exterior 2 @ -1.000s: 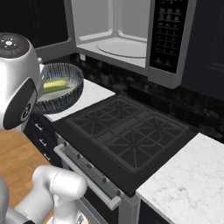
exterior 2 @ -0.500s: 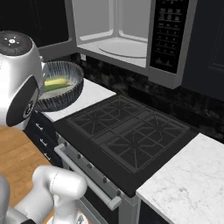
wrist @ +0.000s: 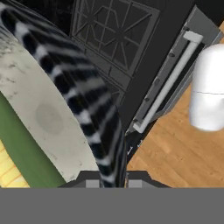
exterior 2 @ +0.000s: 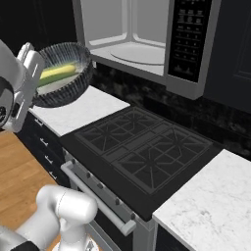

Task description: Pick the corn from the sink and place it in the bowl. Then pick the bowl and place it in the microwave. Then close the microwave door and press the start button.

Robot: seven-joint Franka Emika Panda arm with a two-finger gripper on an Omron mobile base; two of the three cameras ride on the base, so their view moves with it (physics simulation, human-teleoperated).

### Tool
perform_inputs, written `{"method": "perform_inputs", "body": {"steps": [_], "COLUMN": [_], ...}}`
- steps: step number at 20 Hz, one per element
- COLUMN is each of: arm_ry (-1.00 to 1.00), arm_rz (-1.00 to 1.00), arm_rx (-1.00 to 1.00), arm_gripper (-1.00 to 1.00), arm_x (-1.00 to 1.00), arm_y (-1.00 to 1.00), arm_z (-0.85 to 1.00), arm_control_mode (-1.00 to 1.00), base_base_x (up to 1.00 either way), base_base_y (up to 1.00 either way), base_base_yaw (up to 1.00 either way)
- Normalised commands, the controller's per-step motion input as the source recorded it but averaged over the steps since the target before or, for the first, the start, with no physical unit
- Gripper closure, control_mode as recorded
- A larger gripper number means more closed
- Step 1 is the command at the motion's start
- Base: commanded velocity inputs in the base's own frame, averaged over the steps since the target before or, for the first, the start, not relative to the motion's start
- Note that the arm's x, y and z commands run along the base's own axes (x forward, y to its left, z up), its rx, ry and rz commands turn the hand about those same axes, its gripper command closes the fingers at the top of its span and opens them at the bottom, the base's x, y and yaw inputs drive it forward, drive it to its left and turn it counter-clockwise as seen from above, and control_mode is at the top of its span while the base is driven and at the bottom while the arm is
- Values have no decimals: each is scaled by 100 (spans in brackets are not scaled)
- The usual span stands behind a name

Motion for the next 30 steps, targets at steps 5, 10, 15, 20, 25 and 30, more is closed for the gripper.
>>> {"method": "perform_inputs", "body": {"steps": [5, 10, 15, 20, 25, 30], "arm_ry": [-8, 8, 1, 0, 0, 0], "arm_rz": [-7, 0, 0, 0, -2, -2], "arm_rx": [0, 3, 1, 0, 0, 1], "arm_gripper": [100, 100, 100, 100, 100, 100], "arm_x": [40, 71, 81, 90, 92, 77], "arm_y": [-1, -14, -31, -26, -17, -23], "arm_z": [43, 25, 3, 0, 0, 0], "arm_control_mode": [-100, -100, -100, -100, -100, -100], "base_base_x": [0, 0, 0, 0, 0, 0], "base_base_y": [0, 0, 0, 0, 0, 0], "base_base_yaw": [0, 0, 0, 0, 0, 0]}}
